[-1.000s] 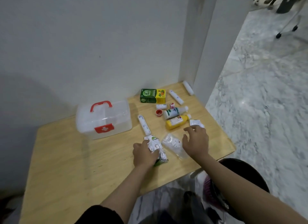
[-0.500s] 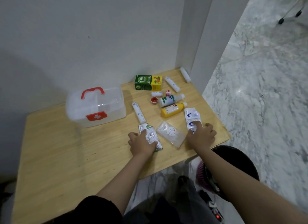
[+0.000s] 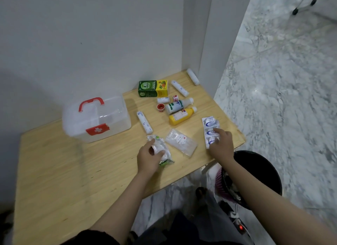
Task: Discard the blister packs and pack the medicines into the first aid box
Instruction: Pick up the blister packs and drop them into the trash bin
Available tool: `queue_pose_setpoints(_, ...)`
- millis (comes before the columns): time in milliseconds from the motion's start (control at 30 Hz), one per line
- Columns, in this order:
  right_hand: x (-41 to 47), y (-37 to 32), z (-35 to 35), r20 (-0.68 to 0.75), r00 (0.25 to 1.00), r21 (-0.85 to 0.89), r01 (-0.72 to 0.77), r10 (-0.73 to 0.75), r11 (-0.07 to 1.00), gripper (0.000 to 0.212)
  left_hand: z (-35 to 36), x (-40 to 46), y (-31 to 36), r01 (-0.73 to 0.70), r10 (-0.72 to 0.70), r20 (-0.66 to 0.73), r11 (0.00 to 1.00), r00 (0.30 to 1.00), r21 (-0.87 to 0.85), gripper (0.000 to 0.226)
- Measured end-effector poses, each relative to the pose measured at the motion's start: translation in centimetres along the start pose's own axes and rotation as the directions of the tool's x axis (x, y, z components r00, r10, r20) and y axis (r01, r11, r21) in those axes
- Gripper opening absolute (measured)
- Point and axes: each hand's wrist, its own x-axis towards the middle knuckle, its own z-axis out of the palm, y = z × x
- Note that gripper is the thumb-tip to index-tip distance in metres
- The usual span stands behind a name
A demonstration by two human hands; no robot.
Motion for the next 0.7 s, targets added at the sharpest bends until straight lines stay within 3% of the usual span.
queue_pose_setpoints(133, -0.4, 0.7, -1.5, -0.063, 0.997, 0.065, 0.04, -0.036, 0.997, 0.045, -0.2, -0.8, 0.7, -0.042, 0.034, -0.08, 0.994, 0.996, -0.105, 0.06)
queue_pose_setpoints(300, -0.8, 3.1, -3.4, -0.136, 0.99, 0.183, 0.048, -0.023, 0.982, 0.033, 2.1, -2.5, 4.5, -0.212, 0.2, -0.094, 0.968, 0.975, -0.135, 0.056)
queue_pose_setpoints(467, -1.4, 6.5, -6.5, -0.275, 0.952, 0.274, -0.057, 0.136, 0.96, 0.04, 8.9, -3.0, 8.6, -0.329, 0.344, 0.161, 0.938, 0.925, -0.112, 0.061)
queue_pose_setpoints(700, -1.3, 15.1, -10.3, -0.316, 0.859, 0.359, -0.285, 0.403, 0.889, 0.05, 22.0, -4.8, 11.3, -0.446, 0.356, 0.558, 0.895, 0.75, 0.027, 0.066)
